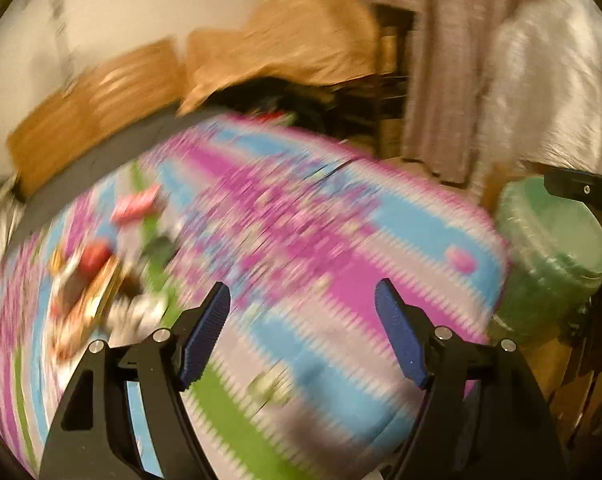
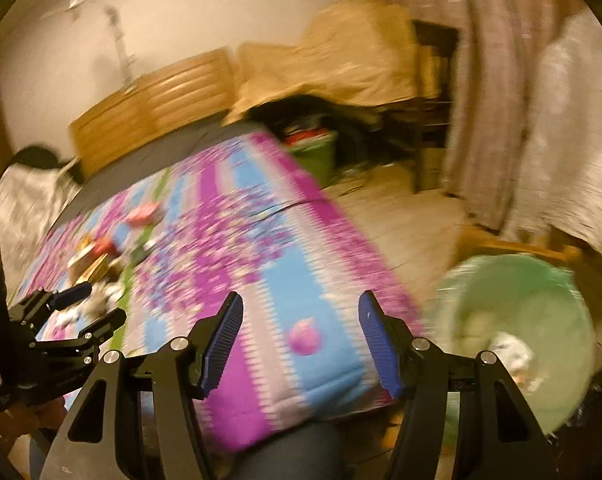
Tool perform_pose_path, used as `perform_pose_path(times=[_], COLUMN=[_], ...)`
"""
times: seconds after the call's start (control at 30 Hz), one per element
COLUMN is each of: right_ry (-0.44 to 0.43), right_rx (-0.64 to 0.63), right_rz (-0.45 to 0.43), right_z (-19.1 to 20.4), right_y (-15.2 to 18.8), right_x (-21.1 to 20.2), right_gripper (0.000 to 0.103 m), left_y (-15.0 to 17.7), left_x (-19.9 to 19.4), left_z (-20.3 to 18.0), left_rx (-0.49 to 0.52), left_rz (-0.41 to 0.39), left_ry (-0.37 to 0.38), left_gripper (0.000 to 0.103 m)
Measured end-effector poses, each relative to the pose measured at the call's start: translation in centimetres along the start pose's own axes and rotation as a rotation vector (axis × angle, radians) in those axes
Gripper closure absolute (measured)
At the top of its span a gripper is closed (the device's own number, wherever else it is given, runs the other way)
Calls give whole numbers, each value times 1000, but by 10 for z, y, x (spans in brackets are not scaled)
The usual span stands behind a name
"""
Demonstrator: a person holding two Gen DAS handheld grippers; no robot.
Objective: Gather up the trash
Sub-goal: 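Swing both open tools back to the trash on the bed, then grasp the white barcode box with the left tool while the right tool grasps the gold foil bag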
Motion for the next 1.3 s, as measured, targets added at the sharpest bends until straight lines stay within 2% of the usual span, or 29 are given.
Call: perform_pose_path(times=[0.2, 0.3, 0.4, 0.5, 0.53, 0.7, 0.83, 0.97, 1.07, 1.13, 1.17, 1.2, 1.23, 1.3], right_ry=[-167, -263, -353, -465, -489, -609, -648, -681, -711, -720, -724, -729, -730, -754], right_rx=[-170, -227, -244, -212, -199, -27, 45, 161, 226, 242, 245, 248, 255, 285], right_rz=[91, 139, 174, 208, 215, 265, 314, 382, 427, 440, 445, 458, 466, 455], right_z=[112, 167, 208, 249, 257, 296, 317, 334, 344, 352, 355, 358, 359, 357], right_y=[-1, 1, -5, -22, -27, -65, -76, -76, -72, -72, -72, -71, -70, -71], right_x=[55, 85, 114, 151, 161, 225, 264, 306, 328, 338, 342, 345, 348, 349], right_gripper=[41, 41, 41, 41, 41, 41, 36, 34, 34, 35, 48, 64, 72, 82], left_y=[63, 82, 83, 61, 48, 9, -6, -10, -12, -13, -13, -11, -10, -9], left_x=[-13, -17, -19, -10, -3, 37, 66, 83, 97, 110, 117, 122, 128, 134], left_z=[115, 167, 210, 246, 261, 304, 333, 339, 341, 344, 344, 345, 344, 347], left_rx=[-279, -366, -406, -345, -297, -190, -150, -103, -86, -74, -75, -76, -75, -86], left_rz=[63, 78, 65, 32, 14, 6, 5, 7, 16, 34, 50, 63, 86, 99], left_ry=[-93, -154, -203, -239, -252, -194, -117, -49, -25, -37, -32, -20, -7, -42], left_gripper=[32, 32, 32, 32, 32, 35, 35, 35, 35, 35, 46, 57, 78, 87])
Point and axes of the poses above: each gripper's, at about its wrist camera, not at the fingertips, and x roughly the way its jaws point, z to its left, y to its underside, the point moved 3 cm from there along x, roughly the way its jaws point, and after that the axes turned 5 degrees about -x, right-handed, at the moved point
